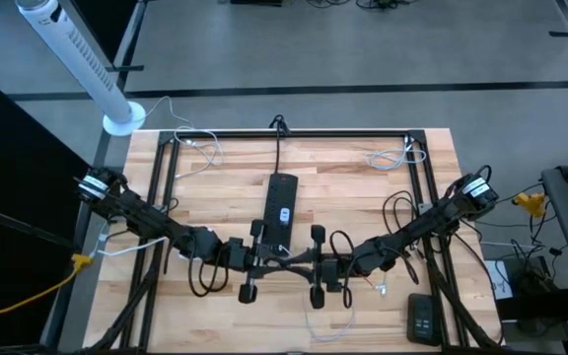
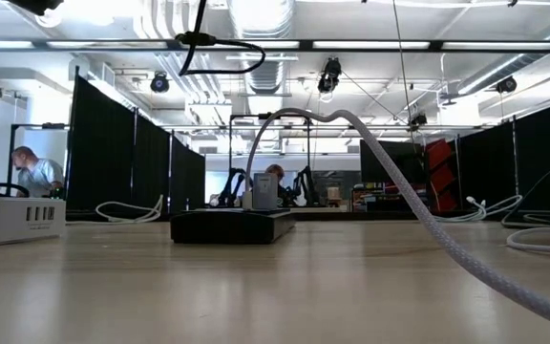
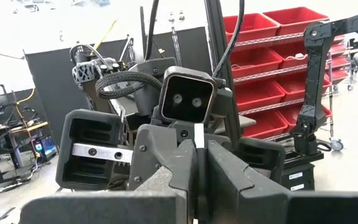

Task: Insert USB
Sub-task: Insert the left black charger cable into the white outlet extension

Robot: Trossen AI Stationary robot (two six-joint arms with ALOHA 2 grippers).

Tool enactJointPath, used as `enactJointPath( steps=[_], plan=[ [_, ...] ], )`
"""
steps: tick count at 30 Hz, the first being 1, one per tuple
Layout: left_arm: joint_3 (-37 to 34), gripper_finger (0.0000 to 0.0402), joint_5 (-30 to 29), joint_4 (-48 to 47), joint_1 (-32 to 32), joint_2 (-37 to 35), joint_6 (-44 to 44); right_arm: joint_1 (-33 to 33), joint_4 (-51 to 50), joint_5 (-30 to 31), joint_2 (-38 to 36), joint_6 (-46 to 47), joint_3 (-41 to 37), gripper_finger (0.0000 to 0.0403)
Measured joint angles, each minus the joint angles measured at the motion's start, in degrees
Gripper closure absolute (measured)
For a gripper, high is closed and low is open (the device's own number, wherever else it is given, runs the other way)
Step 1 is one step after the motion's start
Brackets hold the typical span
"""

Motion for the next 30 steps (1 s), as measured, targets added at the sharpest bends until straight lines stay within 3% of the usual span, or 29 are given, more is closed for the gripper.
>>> enactJointPath(
  steps=[7,17,22,30],
  plan=[
    [0.00,0.0383,-0.47,-1.73,-0.02,-0.38,0.02,0.13,-5.38,1.39,-1.49,-1.13,0.03,0.0396],
    [-0.03,0.0383,-4.26,-15.03,-0.07,-4.37,-1.75,0.80,-21.38,2.12,-7.27,-0.94,0.09,0.0400],
    [-0.04,0.0383,-5.70,-14.88,-0.07,-4.50,-1.88,0.66,-22.96,1.28,-7.49,1.05,0.09,0.0401],
    [-0.04,0.0383,-5.22,-10.11,-0.72,-4.59,-1.73,-1.27,-21.54,-5.95,-6.19,5.54,0.04,0.0402]
  ],
)
